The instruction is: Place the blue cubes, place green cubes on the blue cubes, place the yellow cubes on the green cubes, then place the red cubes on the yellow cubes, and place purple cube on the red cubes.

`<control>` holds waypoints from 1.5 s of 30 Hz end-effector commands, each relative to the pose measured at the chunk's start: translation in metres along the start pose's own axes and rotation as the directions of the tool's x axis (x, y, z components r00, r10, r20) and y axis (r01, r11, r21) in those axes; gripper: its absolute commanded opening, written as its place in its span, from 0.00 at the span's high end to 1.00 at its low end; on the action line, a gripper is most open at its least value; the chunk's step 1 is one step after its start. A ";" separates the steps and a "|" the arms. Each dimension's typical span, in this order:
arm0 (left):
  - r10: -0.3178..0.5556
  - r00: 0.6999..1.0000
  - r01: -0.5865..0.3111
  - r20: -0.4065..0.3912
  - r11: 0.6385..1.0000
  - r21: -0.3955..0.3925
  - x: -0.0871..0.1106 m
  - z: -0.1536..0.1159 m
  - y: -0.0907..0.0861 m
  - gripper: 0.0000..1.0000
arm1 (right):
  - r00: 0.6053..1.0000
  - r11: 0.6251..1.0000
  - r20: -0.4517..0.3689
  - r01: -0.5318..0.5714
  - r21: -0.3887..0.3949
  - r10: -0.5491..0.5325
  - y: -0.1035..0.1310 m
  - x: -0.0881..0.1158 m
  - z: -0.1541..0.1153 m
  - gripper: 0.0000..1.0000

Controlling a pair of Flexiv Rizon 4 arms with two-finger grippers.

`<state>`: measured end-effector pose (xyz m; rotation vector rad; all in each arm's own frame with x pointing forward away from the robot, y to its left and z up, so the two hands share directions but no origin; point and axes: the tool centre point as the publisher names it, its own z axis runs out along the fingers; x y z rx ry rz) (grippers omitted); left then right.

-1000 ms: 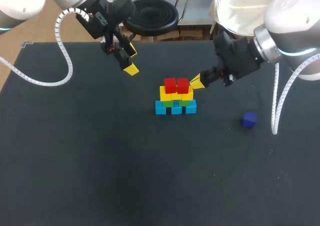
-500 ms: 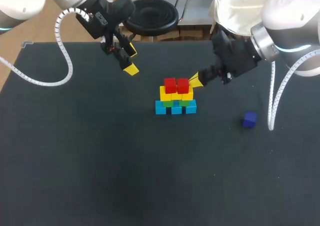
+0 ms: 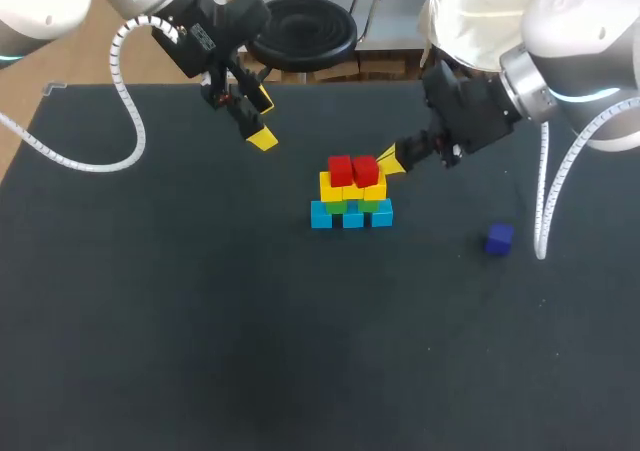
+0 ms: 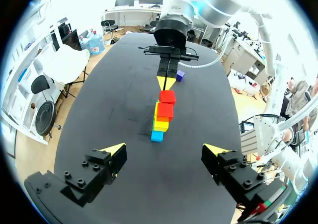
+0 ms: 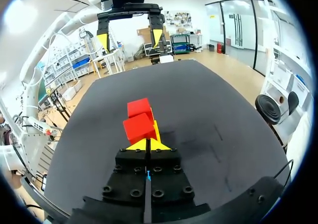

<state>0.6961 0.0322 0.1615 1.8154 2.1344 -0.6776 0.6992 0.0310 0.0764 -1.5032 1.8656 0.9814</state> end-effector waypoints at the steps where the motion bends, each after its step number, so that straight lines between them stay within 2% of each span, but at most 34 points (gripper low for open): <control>1: 0.002 1.000 -0.002 0.003 1.000 -0.002 0.001 0.000 0.000 0.00 | 1.000 1.000 -0.005 0.000 0.010 0.000 0.006 0.000 -0.003 1.00; 7: 0.002 1.000 -0.002 0.003 1.000 -0.002 0.001 0.000 0.000 0.00 | 1.000 1.000 -0.001 -0.013 0.014 0.013 0.005 0.004 -0.003 1.00; 26: 0.002 1.000 -0.002 0.003 1.000 -0.002 0.001 0.000 0.000 0.00 | 1.000 1.000 0.000 -0.002 0.005 0.002 0.009 -0.001 0.000 1.00; 36: 0.002 1.000 -0.002 0.003 1.000 -0.002 0.001 0.000 0.000 0.00 | 1.000 0.995 0.005 -0.029 0.090 0.029 0.022 0.003 -0.023 1.00; 37: 0.002 1.000 -0.002 0.003 1.000 -0.002 0.001 0.000 0.000 0.00 | 0.999 0.995 0.004 -0.032 0.100 0.032 0.024 0.003 -0.026 0.91; 38: 0.002 1.000 -0.002 0.003 1.000 -0.002 0.001 0.000 0.000 0.00 | 0.999 0.993 0.007 -0.041 0.111 0.041 0.026 0.004 -0.030 0.71; 39: 0.002 1.000 -0.002 0.003 1.000 -0.002 0.001 0.000 0.000 0.00 | 0.999 0.992 0.010 -0.050 0.119 0.049 0.029 0.005 -0.034 0.45; 40: 0.002 1.000 -0.002 0.003 1.000 -0.002 0.001 0.000 0.000 0.00 | 0.998 0.990 0.009 -0.057 0.127 0.056 0.031 0.006 -0.037 0.00; 45: 0.002 1.000 -0.002 0.003 1.000 -0.002 0.001 0.000 0.000 0.00 | 0.996 0.982 0.040 -0.085 0.166 0.080 0.046 0.018 -0.052 0.00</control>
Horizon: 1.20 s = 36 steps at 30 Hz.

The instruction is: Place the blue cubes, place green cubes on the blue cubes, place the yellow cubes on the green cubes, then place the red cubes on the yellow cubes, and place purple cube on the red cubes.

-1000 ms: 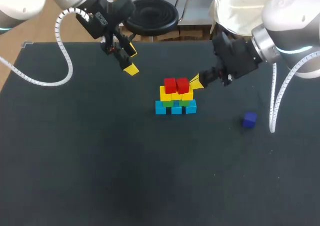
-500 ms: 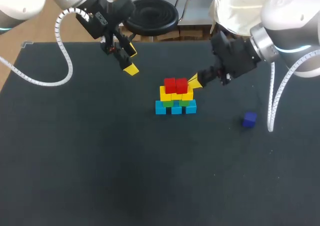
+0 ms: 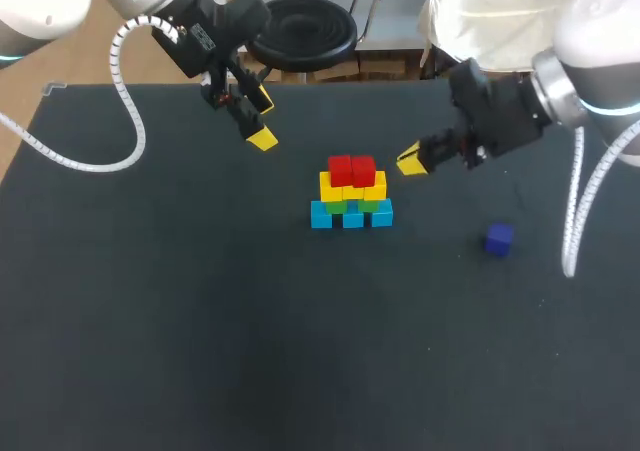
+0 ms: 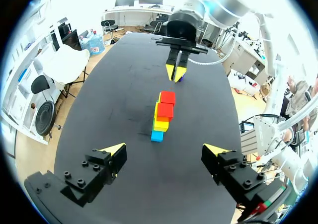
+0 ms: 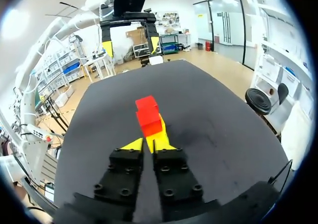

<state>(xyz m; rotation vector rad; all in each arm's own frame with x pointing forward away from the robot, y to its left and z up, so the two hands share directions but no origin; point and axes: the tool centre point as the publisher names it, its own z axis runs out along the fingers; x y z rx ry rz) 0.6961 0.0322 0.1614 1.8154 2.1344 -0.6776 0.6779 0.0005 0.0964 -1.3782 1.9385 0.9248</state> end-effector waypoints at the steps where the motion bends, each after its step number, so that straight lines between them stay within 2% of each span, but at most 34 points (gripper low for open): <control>1: 0.002 1.000 -0.002 0.003 1.000 -0.002 0.001 0.000 0.000 0.00 | 1.000 0.997 0.025 -0.018 0.082 0.016 0.024 0.017 -0.021 0.00; 5: 0.002 1.000 -0.002 0.003 1.000 -0.002 0.001 0.000 0.000 0.00 | 0.998 0.993 0.050 -0.047 0.106 0.042 0.027 0.033 -0.039 0.00; 9: 0.002 1.000 -0.002 0.003 1.000 -0.002 0.001 0.000 0.000 0.00 | 0.997 0.990 0.029 -0.076 0.120 0.073 0.025 0.042 -0.052 0.00; 17: 0.002 1.000 -0.002 0.003 1.000 -0.002 0.001 0.000 0.000 0.00 | 0.988 0.983 0.030 -0.151 0.104 0.148 0.033 0.059 -0.058 0.00; 34: 0.002 1.000 -0.002 0.003 1.000 -0.002 0.001 0.000 0.000 0.00 | 0.988 0.983 0.030 -0.151 0.104 0.148 0.033 0.059 -0.058 0.00; 36: 0.002 1.000 -0.002 0.003 1.000 -0.002 0.001 0.000 0.000 0.00 | 0.991 0.985 0.049 -0.130 0.110 0.125 0.035 0.065 -0.066 0.00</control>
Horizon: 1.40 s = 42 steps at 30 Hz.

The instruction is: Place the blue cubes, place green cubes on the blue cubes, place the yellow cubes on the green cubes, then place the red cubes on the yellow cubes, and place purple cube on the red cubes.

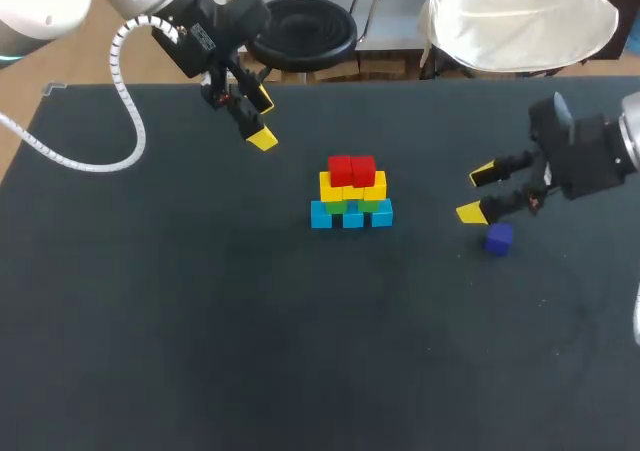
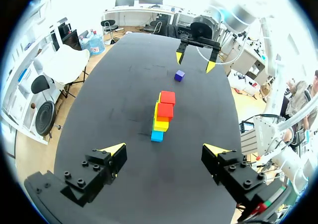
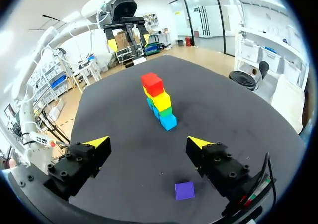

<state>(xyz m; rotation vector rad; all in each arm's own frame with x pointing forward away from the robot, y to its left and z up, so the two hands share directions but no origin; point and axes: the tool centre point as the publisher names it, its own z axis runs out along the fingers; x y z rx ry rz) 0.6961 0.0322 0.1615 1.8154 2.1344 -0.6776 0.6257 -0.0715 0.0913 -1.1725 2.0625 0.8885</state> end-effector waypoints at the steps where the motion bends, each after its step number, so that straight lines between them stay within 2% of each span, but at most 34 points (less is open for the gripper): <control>1: 0.002 1.000 -0.002 0.003 1.000 -0.002 0.001 0.000 0.000 0.00 | 0.999 0.999 0.004 0.042 0.014 -0.042 0.001 0.009 -0.012 0.00; 5: 0.002 1.000 -0.002 0.003 1.000 -0.002 0.001 0.000 0.000 0.00 | 0.995 0.994 -0.005 0.103 0.025 -0.103 0.003 0.024 -0.022 0.00; 11: 0.002 1.000 -0.002 0.003 1.000 -0.002 0.001 0.000 0.000 0.00 | 0.992 0.992 0.007 0.124 0.003 -0.125 -0.008 0.050 -0.027 0.00; 21: 0.002 1.000 -0.002 0.003 1.000 -0.002 0.001 0.000 0.000 0.00 | 0.978 0.978 -0.009 0.208 -0.015 -0.209 -0.023 0.079 -0.021 0.00; 25: 0.002 1.000 -0.002 0.003 1.000 -0.002 0.001 0.000 0.000 0.00 | 0.981 0.981 0.010 0.195 0.002 -0.195 -0.027 0.086 -0.019 0.00; 29: 0.002 1.000 -0.002 0.003 1.000 -0.002 0.001 0.000 0.000 0.00 | 0.994 0.994 0.019 0.106 0.015 -0.106 -0.029 0.090 -0.018 0.00; 42: 0.002 1.000 -0.002 0.003 1.000 -0.002 0.001 0.000 0.000 0.00 | 0.993 0.993 0.029 0.119 0.005 -0.119 -0.030 0.093 -0.017 0.00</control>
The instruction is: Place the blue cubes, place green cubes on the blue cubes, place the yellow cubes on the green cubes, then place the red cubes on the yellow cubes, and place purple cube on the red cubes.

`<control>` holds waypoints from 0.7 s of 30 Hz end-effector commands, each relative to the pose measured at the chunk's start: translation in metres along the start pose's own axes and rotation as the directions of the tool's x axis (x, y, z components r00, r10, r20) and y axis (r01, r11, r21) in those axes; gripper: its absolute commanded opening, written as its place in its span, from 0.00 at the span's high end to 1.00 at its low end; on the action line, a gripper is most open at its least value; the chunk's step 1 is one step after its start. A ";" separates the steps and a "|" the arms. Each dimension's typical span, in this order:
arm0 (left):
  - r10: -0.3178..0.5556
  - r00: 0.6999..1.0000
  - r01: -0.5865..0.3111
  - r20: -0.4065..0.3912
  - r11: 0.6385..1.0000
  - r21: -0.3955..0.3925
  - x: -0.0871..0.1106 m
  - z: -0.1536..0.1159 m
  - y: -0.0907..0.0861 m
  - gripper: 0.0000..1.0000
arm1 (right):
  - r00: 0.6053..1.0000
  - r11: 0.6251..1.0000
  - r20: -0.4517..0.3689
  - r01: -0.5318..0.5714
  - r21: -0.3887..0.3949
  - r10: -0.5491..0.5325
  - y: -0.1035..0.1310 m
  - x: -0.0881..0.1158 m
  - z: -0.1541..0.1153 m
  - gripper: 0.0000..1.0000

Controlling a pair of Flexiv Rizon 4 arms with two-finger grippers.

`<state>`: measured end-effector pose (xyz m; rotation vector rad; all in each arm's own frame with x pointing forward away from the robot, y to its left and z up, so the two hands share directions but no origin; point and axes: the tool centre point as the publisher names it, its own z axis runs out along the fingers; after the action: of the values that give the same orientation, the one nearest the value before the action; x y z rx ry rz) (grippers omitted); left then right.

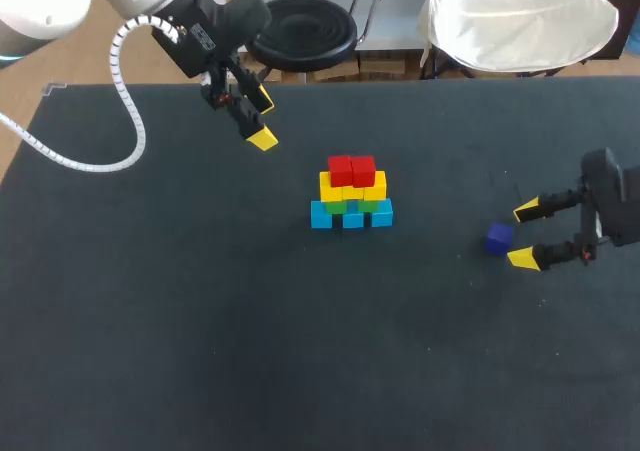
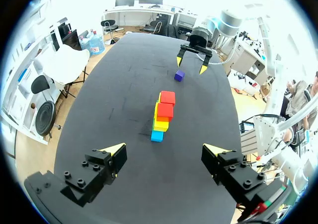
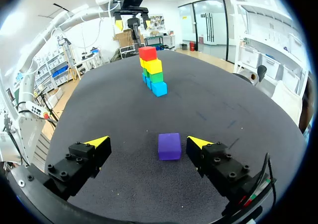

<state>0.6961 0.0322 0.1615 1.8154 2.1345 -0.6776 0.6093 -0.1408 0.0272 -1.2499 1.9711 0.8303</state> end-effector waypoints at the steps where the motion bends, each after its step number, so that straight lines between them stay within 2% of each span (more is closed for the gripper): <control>1: 0.002 1.000 -0.002 0.003 1.000 -0.002 0.001 0.000 0.000 0.00 | 0.998 0.999 0.056 0.016 -0.030 -0.014 -0.002 0.007 0.002 0.00; 2: 0.002 1.000 -0.002 0.003 1.000 -0.002 0.001 0.000 0.000 0.00 | 0.996 0.998 0.067 0.057 -0.028 -0.055 -0.004 0.009 0.001 0.00; 3: 0.002 1.000 -0.002 0.003 1.000 -0.002 0.001 0.000 0.000 0.00 | 0.995 0.995 0.045 0.092 -0.034 -0.090 -0.003 0.009 0.001 0.00; 8: 0.002 1.000 -0.002 0.003 1.000 -0.002 0.001 0.000 0.000 0.00 | 0.990 0.989 -0.002 0.143 -0.044 -0.143 -0.014 0.010 0.001 0.00; 11: 0.002 1.000 -0.002 0.003 1.000 -0.002 0.001 0.000 0.000 0.00 | 0.990 0.990 0.032 0.137 -0.041 -0.136 -0.024 0.010 0.002 0.00; 16: 0.002 1.000 -0.002 0.003 1.000 -0.002 0.001 0.000 0.000 0.00 | 0.991 0.991 0.027 0.129 -0.046 -0.128 -0.034 0.002 0.008 0.00; 21: 0.002 1.000 -0.002 0.003 1.000 -0.002 0.001 0.000 0.000 0.00 | 0.993 0.993 0.046 0.109 -0.038 -0.107 -0.040 0.010 0.018 0.00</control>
<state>0.6961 0.0322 0.1615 1.8154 2.1344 -0.6775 0.6397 -0.1470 0.0138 -1.3533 1.8560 0.8267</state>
